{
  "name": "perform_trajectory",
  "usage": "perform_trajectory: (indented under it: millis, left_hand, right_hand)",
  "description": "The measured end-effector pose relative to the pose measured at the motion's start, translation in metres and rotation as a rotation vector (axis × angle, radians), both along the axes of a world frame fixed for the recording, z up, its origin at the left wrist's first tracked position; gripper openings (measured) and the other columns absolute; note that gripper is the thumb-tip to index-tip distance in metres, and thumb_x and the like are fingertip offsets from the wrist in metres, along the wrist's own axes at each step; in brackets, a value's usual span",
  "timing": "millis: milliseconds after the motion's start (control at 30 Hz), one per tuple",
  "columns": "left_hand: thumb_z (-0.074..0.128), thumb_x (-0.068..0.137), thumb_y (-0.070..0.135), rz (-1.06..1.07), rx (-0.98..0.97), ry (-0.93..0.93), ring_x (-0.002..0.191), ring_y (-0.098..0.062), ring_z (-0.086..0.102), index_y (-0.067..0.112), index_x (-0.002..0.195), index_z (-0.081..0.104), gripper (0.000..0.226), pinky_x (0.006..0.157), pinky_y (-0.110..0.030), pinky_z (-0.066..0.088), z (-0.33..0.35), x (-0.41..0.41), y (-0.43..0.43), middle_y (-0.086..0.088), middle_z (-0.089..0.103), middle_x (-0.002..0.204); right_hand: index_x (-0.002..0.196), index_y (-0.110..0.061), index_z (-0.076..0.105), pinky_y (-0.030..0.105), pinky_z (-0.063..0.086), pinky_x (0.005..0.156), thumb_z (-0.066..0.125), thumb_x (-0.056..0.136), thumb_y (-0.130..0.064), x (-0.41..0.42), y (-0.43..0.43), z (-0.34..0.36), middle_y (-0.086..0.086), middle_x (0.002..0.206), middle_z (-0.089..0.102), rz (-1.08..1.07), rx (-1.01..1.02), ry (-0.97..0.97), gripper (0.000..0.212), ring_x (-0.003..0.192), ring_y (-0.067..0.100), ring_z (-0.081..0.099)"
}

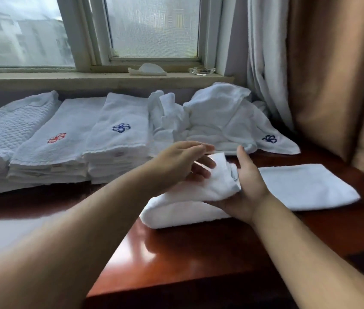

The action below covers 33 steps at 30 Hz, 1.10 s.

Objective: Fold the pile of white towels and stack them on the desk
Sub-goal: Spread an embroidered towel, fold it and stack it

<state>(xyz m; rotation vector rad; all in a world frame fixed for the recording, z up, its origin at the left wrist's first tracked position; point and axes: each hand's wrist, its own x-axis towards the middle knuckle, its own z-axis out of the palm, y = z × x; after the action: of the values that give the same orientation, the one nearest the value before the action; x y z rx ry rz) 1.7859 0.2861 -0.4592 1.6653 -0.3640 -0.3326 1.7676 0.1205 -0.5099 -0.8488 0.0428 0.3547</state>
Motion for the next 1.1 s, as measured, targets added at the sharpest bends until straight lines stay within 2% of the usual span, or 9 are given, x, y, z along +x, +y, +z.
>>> perform_trajectory:
  millis: [133, 200, 300, 433, 500, 667, 767, 1000, 1100]
  left_hand:
    - [0.045, 0.103, 0.006, 0.179, 0.085, -0.310, 0.085, -0.010, 0.060, 0.026, 0.109, 0.066, 0.030, 0.071, -0.023, 0.048, -0.029, 0.014, -0.005, 0.001, 0.068, 0.094]
    - [0.050, 0.101, 0.009, 0.261, 0.119, -0.379, 0.087, -0.002, 0.063, 0.033, 0.105, 0.067, 0.030, 0.073, -0.013, 0.046, -0.042, 0.016, 0.008, 0.007, 0.070, 0.094]
    - [0.052, 0.100, 0.014, 0.307, 0.274, -0.450, 0.095, 0.001, 0.065, 0.039, 0.105, 0.068, 0.030, 0.083, -0.015, 0.045, -0.056, 0.019, 0.032, 0.013, 0.072, 0.099]
    - [0.052, 0.102, 0.019, 0.226, 0.535, -0.519, 0.116, -0.006, 0.059, 0.029, 0.125, 0.067, 0.030, 0.099, -0.026, 0.041, -0.059, 0.022, 0.044, 0.011, 0.067, 0.122]
    - [0.052, 0.101, 0.026, 0.187, 0.626, -0.568, 0.124, -0.009, 0.053, 0.029, 0.130, 0.065, 0.032, 0.103, -0.023, 0.035, -0.058, 0.023, 0.039, 0.010, 0.063, 0.132]
    - [0.050, 0.099, 0.046, 0.012, 0.777, -0.635, 0.143, -0.014, 0.034, 0.035, 0.146, 0.049, 0.048, 0.119, -0.030, 0.024, -0.055, 0.023, 0.000, 0.008, 0.046, 0.153]
    - [0.039, 0.096, 0.063, -0.096, 0.820, -0.677, 0.148, -0.010, 0.022, 0.040, 0.152, 0.038, 0.060, 0.122, -0.031, 0.015, -0.054, 0.022, -0.035, 0.013, 0.034, 0.160]
    - [0.031, 0.096, 0.063, -0.302, 0.866, -0.657, 0.154, -0.008, 0.004, 0.048, 0.156, 0.017, 0.064, 0.125, -0.039, 0.010, -0.057, 0.036, -0.102, 0.019, 0.012, 0.166]
    - [0.029, 0.097, 0.062, -0.360, 0.905, -0.618, 0.154, -0.008, -0.003, 0.048, 0.157, 0.009, 0.065, 0.126, -0.036, 0.003, -0.062, 0.042, -0.121, 0.016, 0.005, 0.168]
  right_hand:
    - [0.116, -0.002, 0.074, 0.038, 0.061, 0.079, 0.047, 0.099, -0.036, -0.001, -0.024, -0.015, 0.017, 0.116, 0.073, -0.030, -0.288, 0.077, 0.047, 0.099, 0.029, 0.074]
    - [0.121, 0.002, 0.069, 0.046, 0.059, 0.088, 0.052, 0.101, -0.026, 0.002, -0.023, -0.020, 0.019, 0.117, 0.073, -0.016, -0.401, 0.098, 0.039, 0.107, 0.035, 0.071]
    - [0.122, 0.005, 0.067, 0.058, 0.050, 0.102, 0.063, 0.099, -0.020, 0.011, -0.013, -0.018, 0.024, 0.118, 0.071, -0.010, -0.539, 0.088, 0.034, 0.113, 0.042, 0.067]
    - [0.112, 0.009, 0.067, 0.049, 0.061, 0.084, 0.061, 0.098, -0.004, 0.025, -0.012, -0.004, 0.026, 0.105, 0.074, -0.089, -0.654, 0.027, 0.020, 0.098, 0.038, 0.073]
    - [0.110, 0.008, 0.069, 0.039, 0.064, 0.070, 0.057, 0.099, -0.002, 0.029, -0.028, 0.003, 0.023, 0.101, 0.075, -0.142, -0.663, -0.010, 0.018, 0.089, 0.032, 0.076]
    - [0.114, 0.001, 0.069, 0.049, 0.060, 0.089, 0.057, 0.101, -0.009, 0.032, -0.106, 0.012, 0.020, 0.106, 0.075, -0.253, -0.721, -0.043, 0.020, 0.100, 0.035, 0.074]
    - [0.115, -0.001, 0.069, 0.045, 0.062, 0.079, 0.059, 0.101, -0.012, 0.027, -0.166, 0.019, 0.018, 0.107, 0.076, -0.308, -0.753, -0.042, 0.020, 0.100, 0.034, 0.074]
    - [0.094, -0.009, 0.073, 0.029, 0.058, 0.057, 0.063, 0.099, -0.009, 0.014, -0.265, 0.016, 0.011, 0.085, 0.077, -0.455, -0.991, 0.023, 0.011, 0.073, 0.020, 0.076]
    - [0.093, -0.014, 0.074, 0.031, 0.056, 0.064, 0.065, 0.098, -0.015, 0.013, -0.284, 0.010, 0.009, 0.087, 0.078, -0.453, -1.126, 0.061, 0.011, 0.074, 0.019, 0.075]
